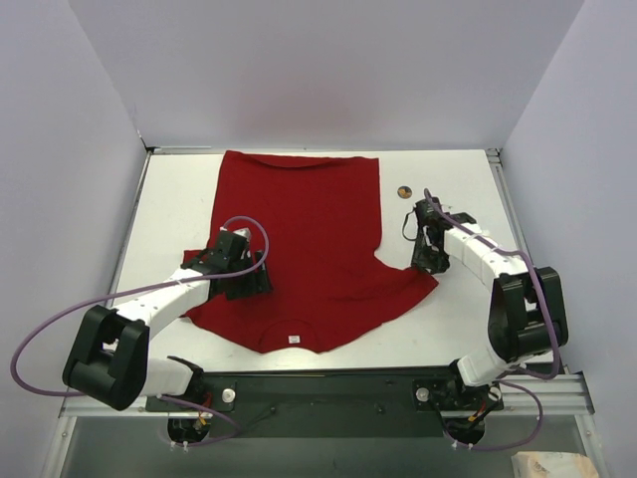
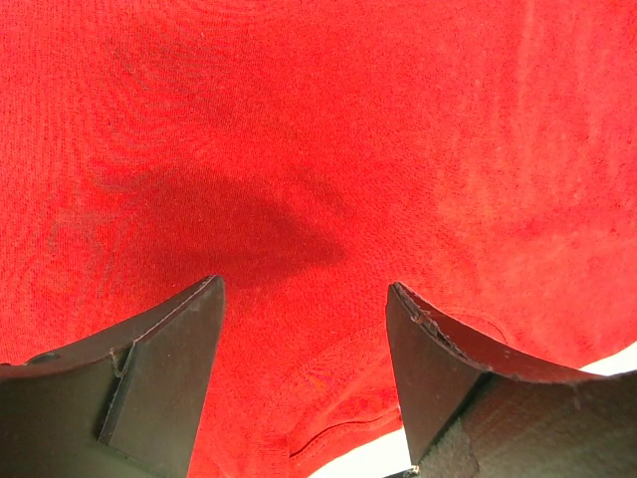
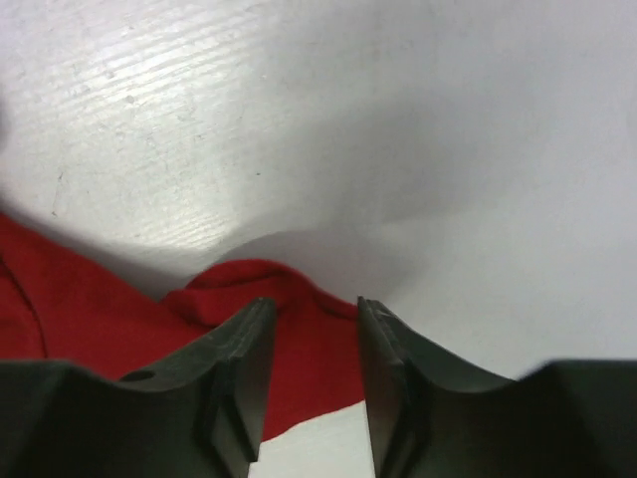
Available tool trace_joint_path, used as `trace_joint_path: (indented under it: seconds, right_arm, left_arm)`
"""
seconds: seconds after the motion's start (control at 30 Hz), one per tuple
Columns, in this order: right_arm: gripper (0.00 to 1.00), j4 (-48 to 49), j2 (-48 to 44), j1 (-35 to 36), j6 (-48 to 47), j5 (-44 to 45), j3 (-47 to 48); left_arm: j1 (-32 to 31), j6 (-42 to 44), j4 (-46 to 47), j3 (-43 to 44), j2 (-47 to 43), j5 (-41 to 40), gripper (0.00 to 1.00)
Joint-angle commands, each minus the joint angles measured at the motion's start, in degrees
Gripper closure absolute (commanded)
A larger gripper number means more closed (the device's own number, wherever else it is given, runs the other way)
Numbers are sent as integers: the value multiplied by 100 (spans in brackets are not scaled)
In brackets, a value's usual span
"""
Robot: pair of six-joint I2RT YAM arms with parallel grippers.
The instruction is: Pin the brooch onto the clothing
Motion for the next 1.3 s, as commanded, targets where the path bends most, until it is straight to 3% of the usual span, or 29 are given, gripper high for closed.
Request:
trace_joint_path:
  seconds: [0.0, 0.07, 0.17, 0.27, 0.37, 0.4, 0.47, 0.5, 0.53, 0.63, 0.67, 0.7, 1.27]
  right_arm:
    - [50, -134, -359, 380, -258, 682, 222]
    - [39, -151, -527, 792, -267, 956, 249]
    - [34, -117, -755, 1241, -223, 949, 319]
    - [35, 15, -817, 1636, -188, 501, 345]
    - [42, 191, -669, 1901, -74, 62, 337]
    - [49, 252, -564, 2050, -56, -70, 328]
    - [65, 393, -431, 2200, 23, -281, 293]
    - [82, 437, -292, 2331, 76, -378, 284]
    - [88, 490, -203, 2385, 128, -449, 284]
    - [100, 587, 140, 2517, 252, -704, 258]
    - [100, 595, 228, 2535, 287, -713, 258]
    - [100, 596, 385, 2552, 322, -748, 249]
    - [100, 517, 879, 2315, 428, -757, -305]
  left_arm:
    - [-62, 51, 51, 197, -226, 43, 24]
    - [-62, 69, 60, 206, -419, -18, 24]
    - [-62, 78, 16, 250, -639, -150, 25]
    - [-53, 78, -124, 320, -728, -386, 25]
    - [-9, 113, -317, 435, -649, -642, 28]
    - [8, 104, -361, 461, -623, -677, 29]
    - [52, 78, -440, 470, -526, -730, 39]
    - [70, 78, -450, 461, -500, -748, 42]
    - [70, 69, -458, 426, -473, -757, 48]
    - [114, 25, -458, 373, -394, -757, 71]
    - [131, -1, -458, 330, -342, -757, 92]
    - [140, -27, -458, 312, -324, -774, 100]
    - [132, -423, -142, -453, 72, -432, 100]
